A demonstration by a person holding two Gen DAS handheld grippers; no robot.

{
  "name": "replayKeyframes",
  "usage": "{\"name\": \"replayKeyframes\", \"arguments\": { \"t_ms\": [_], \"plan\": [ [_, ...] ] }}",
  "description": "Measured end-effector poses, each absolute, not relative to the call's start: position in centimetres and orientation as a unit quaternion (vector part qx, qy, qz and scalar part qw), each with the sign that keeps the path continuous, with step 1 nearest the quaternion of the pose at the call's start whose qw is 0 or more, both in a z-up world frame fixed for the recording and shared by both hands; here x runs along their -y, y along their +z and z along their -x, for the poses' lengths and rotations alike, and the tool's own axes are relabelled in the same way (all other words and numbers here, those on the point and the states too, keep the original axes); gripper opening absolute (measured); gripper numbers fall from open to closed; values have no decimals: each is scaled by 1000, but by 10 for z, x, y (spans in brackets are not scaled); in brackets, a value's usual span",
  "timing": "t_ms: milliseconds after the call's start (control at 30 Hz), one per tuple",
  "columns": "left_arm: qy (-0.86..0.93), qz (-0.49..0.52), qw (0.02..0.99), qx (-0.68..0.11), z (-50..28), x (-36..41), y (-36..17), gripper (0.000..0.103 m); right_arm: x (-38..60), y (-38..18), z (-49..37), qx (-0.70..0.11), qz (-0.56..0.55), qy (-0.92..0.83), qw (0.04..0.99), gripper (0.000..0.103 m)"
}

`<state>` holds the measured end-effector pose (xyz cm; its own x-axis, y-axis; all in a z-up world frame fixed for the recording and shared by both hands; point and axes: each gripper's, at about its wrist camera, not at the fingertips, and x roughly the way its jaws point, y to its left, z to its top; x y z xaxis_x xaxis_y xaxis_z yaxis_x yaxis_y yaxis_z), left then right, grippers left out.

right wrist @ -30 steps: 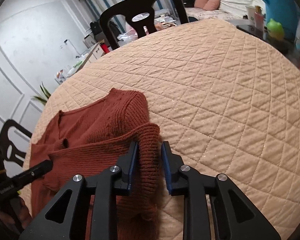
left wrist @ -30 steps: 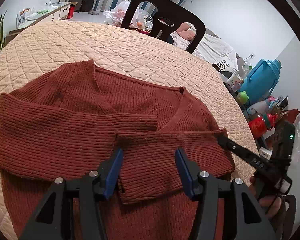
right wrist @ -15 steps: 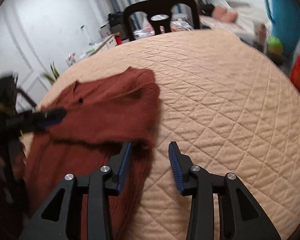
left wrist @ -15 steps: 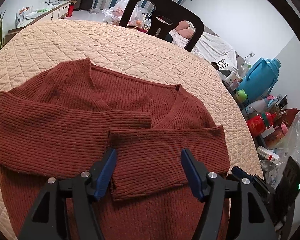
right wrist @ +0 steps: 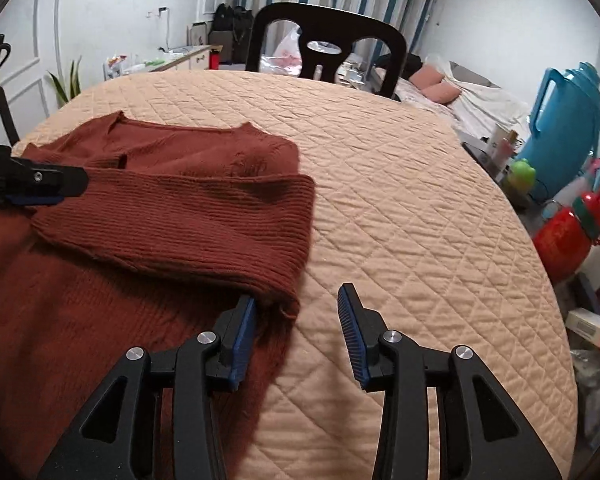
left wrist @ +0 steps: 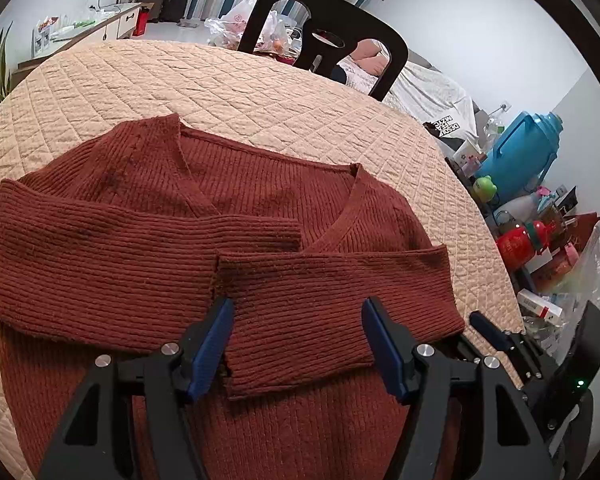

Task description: Fold small clothes

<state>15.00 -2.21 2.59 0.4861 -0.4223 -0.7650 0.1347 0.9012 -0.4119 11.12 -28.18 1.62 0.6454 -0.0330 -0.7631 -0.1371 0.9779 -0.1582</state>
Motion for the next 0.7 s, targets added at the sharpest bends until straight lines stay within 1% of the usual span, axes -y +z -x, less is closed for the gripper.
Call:
{"name": "replayKeyframes", "arguments": {
  "t_ms": [100, 133, 167, 300, 500, 667, 700],
  "plan": [
    [-163, 154, 849, -479, -149, 21, 27, 69, 288, 17, -109, -419, 93, 23, 903, 42],
    [-166, 162, 847, -479, -148, 20, 28, 69, 290, 17, -109, -419, 87, 17, 904, 47],
    [-170, 167, 844, -480, -147, 19, 28, 69, 291, 18, -109, -418, 79, 15, 905, 49],
    [-165, 158, 847, -480, -146, 21, 28, 69, 307, 19, -111, -436, 16, 28, 899, 49],
    [-163, 143, 850, -479, -146, 25, 27, 69, 310, 16, -104, -443, 15, 11, 896, 49],
    [-165, 148, 848, -481, -144, 19, 30, 70, 314, 25, -96, -451, 20, 6, 892, 49],
    [-162, 143, 849, -482, -143, 18, 31, 71, 315, 27, -94, -449, 15, 14, 893, 49]
  ]
}}
